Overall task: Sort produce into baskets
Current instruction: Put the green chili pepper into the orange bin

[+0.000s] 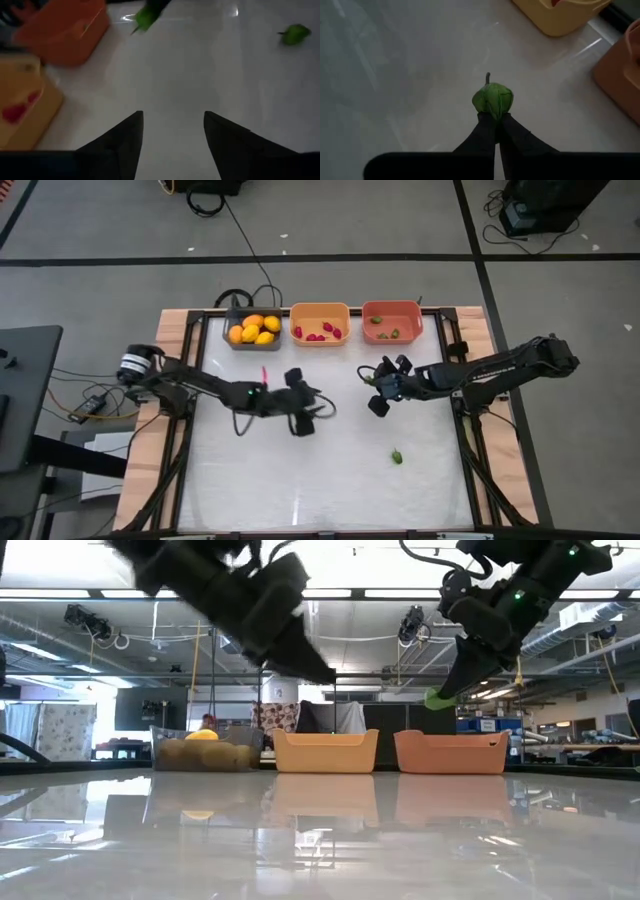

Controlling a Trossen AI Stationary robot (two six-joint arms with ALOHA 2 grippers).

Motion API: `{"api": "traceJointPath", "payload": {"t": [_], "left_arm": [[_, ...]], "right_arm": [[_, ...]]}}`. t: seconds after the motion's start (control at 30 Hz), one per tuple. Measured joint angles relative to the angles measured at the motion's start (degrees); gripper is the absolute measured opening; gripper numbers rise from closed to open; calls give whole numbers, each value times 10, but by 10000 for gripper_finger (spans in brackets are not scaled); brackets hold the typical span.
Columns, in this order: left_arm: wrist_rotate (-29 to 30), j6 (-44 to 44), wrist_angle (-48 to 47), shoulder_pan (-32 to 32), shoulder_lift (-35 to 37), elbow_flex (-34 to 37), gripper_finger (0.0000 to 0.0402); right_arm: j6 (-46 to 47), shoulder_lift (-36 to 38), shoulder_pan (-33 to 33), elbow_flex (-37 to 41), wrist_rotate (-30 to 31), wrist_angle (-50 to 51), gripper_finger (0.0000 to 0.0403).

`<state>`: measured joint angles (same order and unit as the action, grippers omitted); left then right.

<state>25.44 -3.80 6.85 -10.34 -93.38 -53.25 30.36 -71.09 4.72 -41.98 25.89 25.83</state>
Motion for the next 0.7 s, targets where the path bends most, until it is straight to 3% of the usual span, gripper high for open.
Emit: {"api": "traceJointPath", "payload": {"t": [0.1, 0.23, 0.53, 0.7], "left_arm": [[-46, -27, 96, 20, 25, 83, 213], [-65, -43, 150, 37, 57, 147, 213], [-86, -40, 149, 71, 139, 202, 212], [-92, -43, 181, 70, 150, 218, 212]], "right_arm": [[5, 0, 1, 0, 0, 3, 14], [9, 0, 0, 0, 4, -3, 14], [3, 1, -2, 0, 77, -18, 14], [-22, 17, -43, 0, 106, -2, 13]]}}
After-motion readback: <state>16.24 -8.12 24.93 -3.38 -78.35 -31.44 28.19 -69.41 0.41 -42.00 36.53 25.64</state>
